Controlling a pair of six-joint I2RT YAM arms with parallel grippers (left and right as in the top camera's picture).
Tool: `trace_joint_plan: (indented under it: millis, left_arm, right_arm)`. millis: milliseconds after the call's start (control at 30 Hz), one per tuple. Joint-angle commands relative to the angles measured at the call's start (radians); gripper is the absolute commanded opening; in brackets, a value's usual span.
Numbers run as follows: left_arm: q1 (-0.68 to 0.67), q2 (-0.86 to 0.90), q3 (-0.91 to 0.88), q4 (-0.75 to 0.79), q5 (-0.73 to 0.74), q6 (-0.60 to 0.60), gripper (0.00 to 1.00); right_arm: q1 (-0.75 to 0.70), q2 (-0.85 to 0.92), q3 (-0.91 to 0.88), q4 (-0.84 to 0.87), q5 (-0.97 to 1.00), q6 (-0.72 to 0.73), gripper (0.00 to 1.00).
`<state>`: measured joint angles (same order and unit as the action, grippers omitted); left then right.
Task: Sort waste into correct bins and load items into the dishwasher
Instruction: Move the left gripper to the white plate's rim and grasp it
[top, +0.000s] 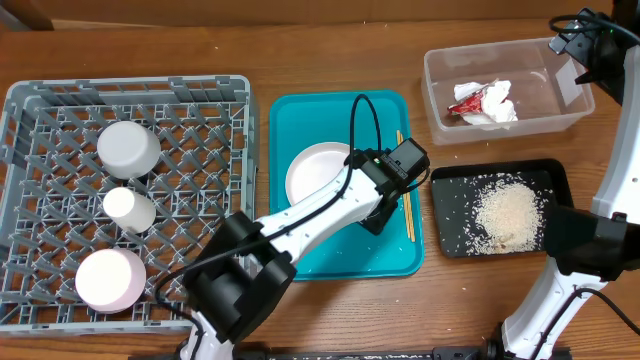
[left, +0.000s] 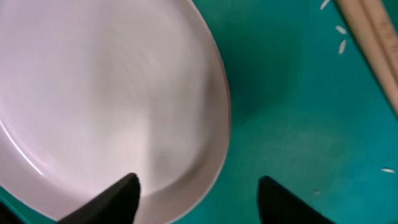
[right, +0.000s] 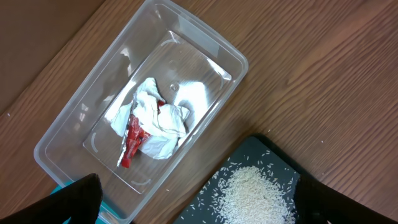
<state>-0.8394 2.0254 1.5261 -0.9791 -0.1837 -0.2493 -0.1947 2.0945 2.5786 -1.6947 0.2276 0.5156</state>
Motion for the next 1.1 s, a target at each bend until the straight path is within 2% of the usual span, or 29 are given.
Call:
trace_joint_plan:
  millis: [0,267,600,700,800,867,900,933,1067]
  left_arm:
    - [0.017,0.039,-0.006,0.017,-0.026,-0.001,0.58]
    - [0.020,0.052,-0.006,0.071,0.114,0.029,0.62]
    - [0.021,0.119,-0.006,0.084,0.114,0.029,0.44]
    - [0.022,0.119,-0.006,0.084,0.114,0.029,0.31]
    - [0.022,0.119,-0.006,0.083,0.114,0.029,0.29]
    - [0.022,0.119,-0.006,0.083,0.114,0.029,0.20]
    - [0.022,0.119,-0.006,0.082,0.114,0.029,0.10]
    - [0.022,0.119,-0.005,0.080,0.114,0.029,0.04]
    - [0.022,0.119,0.038,0.023,0.113,0.029,0.04]
  right_arm:
    - [-0.002,-0.024,0.014,0.002,0.011,-0.008,1.00]
    - [-0.002,-0.024,0.014,0.002,0.011,-0.008,1.00]
    - [-0.002,-0.024,0.014,0.002,0.011,-0.008,1.00]
    - [-0.002,-0.024,0.014,0.002,0.011,-0.008,1.00]
    - [-0.002,-0.024,0.014,0.002,0.011,-0.008,1.00]
    - [-0.002,-0.024,0.014,0.002,0.011,-0.008,1.00]
    - [-0.002,-0.024,0.014,0.002,0.011,-0.008,1.00]
    - [-0.002,-0.024,0.014,0.002,0.011,-0.008,1.00]
    - [-0.002,-0.024,0.014,0.002,0.011,-0.008,1.00]
